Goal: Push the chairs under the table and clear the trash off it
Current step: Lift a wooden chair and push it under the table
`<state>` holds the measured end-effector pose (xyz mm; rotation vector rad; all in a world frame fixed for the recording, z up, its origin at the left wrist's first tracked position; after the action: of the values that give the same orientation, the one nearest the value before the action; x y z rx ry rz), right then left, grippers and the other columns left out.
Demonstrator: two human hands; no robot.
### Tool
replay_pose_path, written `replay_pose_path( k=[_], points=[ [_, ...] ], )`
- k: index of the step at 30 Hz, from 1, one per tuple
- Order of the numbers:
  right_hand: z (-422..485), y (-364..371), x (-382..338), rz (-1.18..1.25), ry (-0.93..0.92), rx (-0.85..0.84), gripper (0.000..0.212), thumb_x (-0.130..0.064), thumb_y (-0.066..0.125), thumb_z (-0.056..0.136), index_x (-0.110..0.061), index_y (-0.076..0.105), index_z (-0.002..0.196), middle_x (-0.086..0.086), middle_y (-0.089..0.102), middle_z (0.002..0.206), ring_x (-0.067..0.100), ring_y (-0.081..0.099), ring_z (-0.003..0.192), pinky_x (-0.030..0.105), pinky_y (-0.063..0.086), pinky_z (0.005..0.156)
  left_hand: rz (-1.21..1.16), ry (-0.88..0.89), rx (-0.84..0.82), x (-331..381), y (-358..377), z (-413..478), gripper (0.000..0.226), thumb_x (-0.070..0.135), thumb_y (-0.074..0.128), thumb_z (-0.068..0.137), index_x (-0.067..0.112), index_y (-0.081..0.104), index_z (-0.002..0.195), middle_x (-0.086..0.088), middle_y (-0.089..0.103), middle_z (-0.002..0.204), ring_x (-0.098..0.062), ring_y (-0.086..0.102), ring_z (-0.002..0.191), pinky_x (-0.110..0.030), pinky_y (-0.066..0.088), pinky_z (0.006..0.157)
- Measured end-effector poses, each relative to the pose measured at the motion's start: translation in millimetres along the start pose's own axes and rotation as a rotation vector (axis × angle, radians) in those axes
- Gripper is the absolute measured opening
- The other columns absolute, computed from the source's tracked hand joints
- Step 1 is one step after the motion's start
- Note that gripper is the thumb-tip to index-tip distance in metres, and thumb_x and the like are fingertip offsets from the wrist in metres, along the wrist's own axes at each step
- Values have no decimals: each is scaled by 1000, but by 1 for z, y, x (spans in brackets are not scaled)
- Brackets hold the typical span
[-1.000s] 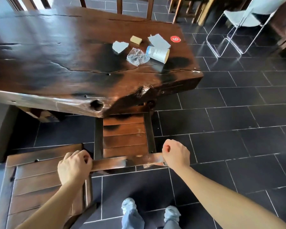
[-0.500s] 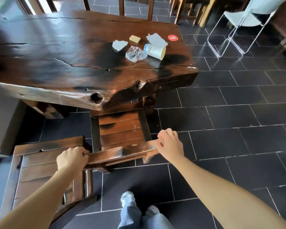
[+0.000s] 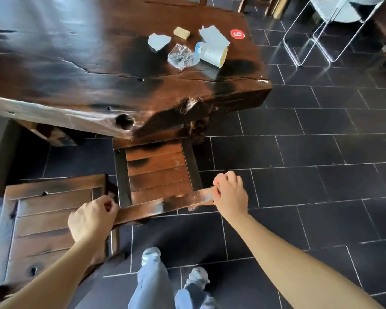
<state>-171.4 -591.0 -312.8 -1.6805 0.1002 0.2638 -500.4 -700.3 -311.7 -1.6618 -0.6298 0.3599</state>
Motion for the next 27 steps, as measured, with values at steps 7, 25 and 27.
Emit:
replay_pose_path(
  k=[7,25,27],
  points=[
    [0,2,-5,-25,73,58,4,-24,65,84,-25,61,83,-2,56,93,17,53,88,20,39,49,-24,33,-44,0,-6,8,18,41,56,85,31,66,73,-1,70,71,-28,63,71,-29,41,60],
    [56,11,-62,18,206,49,7,-26,62,87,-25,67,92,2,57,106,20,52,98,25,48,59,29,200,14,0,-33,132,19,42,54,90,29,66,82,-4,68,70,-25,48,57,-29,34,57],
    [55,13,-68,25,211,53,7,-26,62,87,-24,67,93,2,57,108,20,52,99,25,48,60,40,213,12,-4,-32,139,18,42,55,89,28,66,83,-4,68,69,-26,52,58,-29,35,57]
  ],
)
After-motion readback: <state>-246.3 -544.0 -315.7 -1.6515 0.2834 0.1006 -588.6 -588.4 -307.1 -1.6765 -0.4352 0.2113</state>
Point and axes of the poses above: each hand's wrist, its own z-axis towards the middle knuckle, its own y-axis out of the palm, x = y × z, the point moved 5 cm from there along z, towards the middle knuckle
